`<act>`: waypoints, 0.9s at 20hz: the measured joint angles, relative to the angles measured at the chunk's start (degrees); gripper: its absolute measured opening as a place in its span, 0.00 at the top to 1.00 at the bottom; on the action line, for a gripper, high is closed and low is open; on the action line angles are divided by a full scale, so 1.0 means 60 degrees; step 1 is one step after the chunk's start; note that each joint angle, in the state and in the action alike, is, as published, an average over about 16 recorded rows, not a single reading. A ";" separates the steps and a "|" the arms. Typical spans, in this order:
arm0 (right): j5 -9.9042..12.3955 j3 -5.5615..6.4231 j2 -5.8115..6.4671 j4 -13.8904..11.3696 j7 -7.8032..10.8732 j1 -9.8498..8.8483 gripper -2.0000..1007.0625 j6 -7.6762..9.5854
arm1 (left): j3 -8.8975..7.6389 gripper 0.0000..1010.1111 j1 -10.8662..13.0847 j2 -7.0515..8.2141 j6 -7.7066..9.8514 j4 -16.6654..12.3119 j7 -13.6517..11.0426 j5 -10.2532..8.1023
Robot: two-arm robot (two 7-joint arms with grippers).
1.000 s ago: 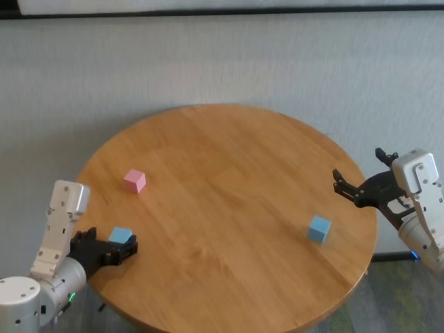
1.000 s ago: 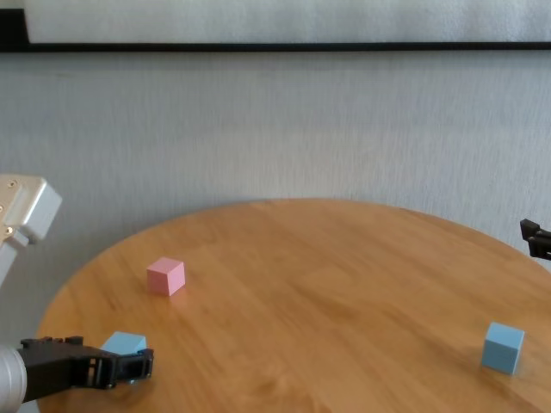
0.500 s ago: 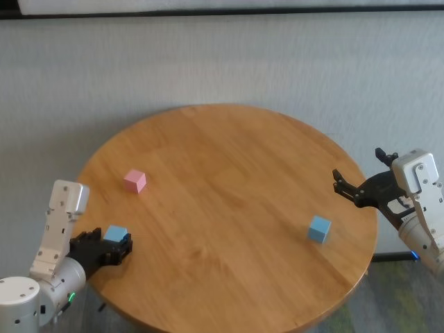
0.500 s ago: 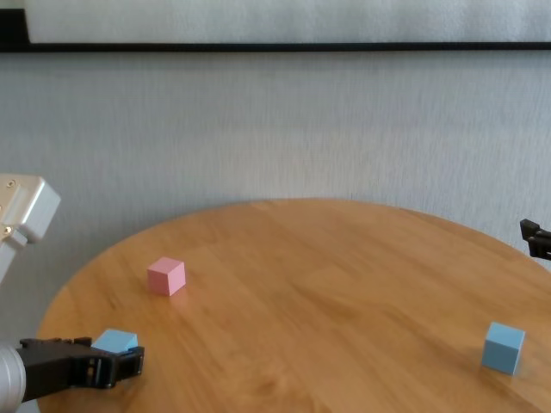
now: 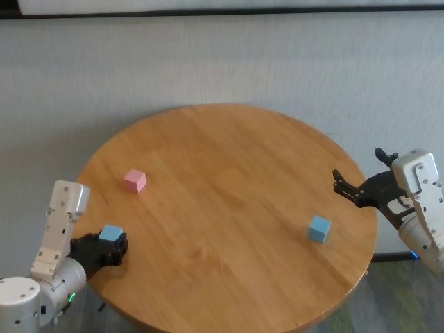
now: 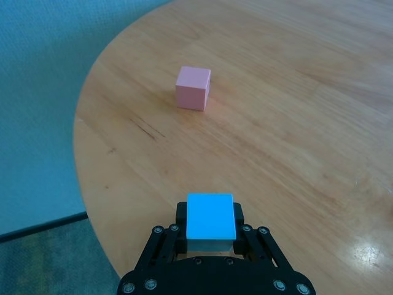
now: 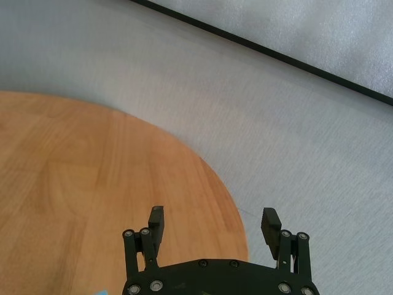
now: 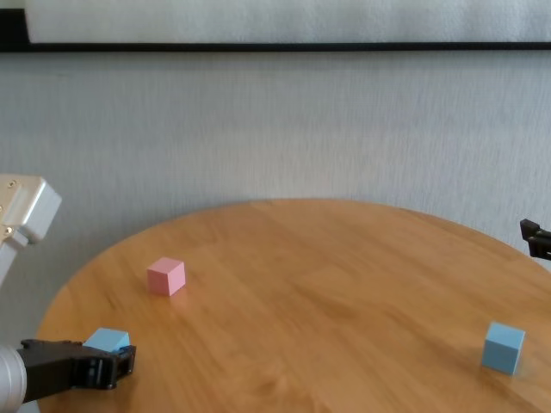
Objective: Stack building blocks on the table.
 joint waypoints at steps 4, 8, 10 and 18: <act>0.0000 0.0000 0.0000 0.0000 0.0000 0.0000 0.01 0.0000 | 0.0064 0.59 -0.0019 0.0077 -0.0158 -0.0026 -0.0280 0.0064; 0.0000 0.0000 0.0000 0.0000 0.0000 0.0000 0.01 0.0000 | 0.0201 0.60 -0.0105 0.0222 -0.0395 -0.0012 -0.0747 0.0190; 0.0000 0.0000 0.0000 0.0000 0.0000 0.0000 0.01 0.0000 | 0.0311 0.60 -0.0192 0.0315 -0.0546 0.0025 -0.1065 0.0292; 0.0000 0.0000 0.0000 0.0000 0.0000 0.0000 0.01 0.0000 | 0.0969 0.60 -0.0933 0.0646 -0.1223 0.0422 -0.2648 0.0835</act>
